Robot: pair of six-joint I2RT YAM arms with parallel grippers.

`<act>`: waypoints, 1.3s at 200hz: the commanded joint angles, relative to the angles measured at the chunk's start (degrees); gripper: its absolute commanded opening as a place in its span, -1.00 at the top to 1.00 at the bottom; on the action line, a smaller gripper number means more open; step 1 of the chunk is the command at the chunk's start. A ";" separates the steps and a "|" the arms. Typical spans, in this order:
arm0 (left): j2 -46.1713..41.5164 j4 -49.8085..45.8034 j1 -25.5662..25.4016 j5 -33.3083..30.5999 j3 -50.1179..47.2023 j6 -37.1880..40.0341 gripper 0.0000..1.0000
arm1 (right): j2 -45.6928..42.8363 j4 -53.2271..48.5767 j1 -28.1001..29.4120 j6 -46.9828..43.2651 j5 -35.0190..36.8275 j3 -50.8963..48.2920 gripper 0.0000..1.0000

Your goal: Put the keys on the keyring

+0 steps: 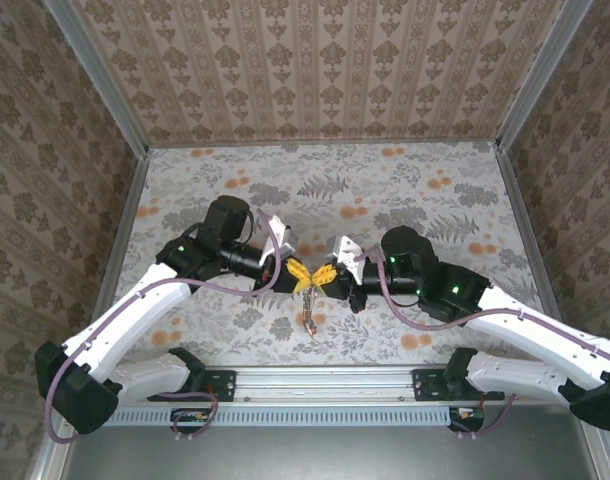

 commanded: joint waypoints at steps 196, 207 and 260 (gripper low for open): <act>0.89 4.52 0.69 0.18 0.69 -1.52 1.00 | -3.53 -1.11 4.64 -8.36 -1.40 -1.05 1.00; 0.85 4.51 0.70 0.17 0.65 -1.52 1.00 | -3.77 -1.47 4.73 -8.70 -1.49 -1.03 1.00; 0.90 4.76 0.69 0.17 0.66 -1.75 1.00 | -4.35 -2.95 5.34 -10.31 -1.24 -1.14 1.00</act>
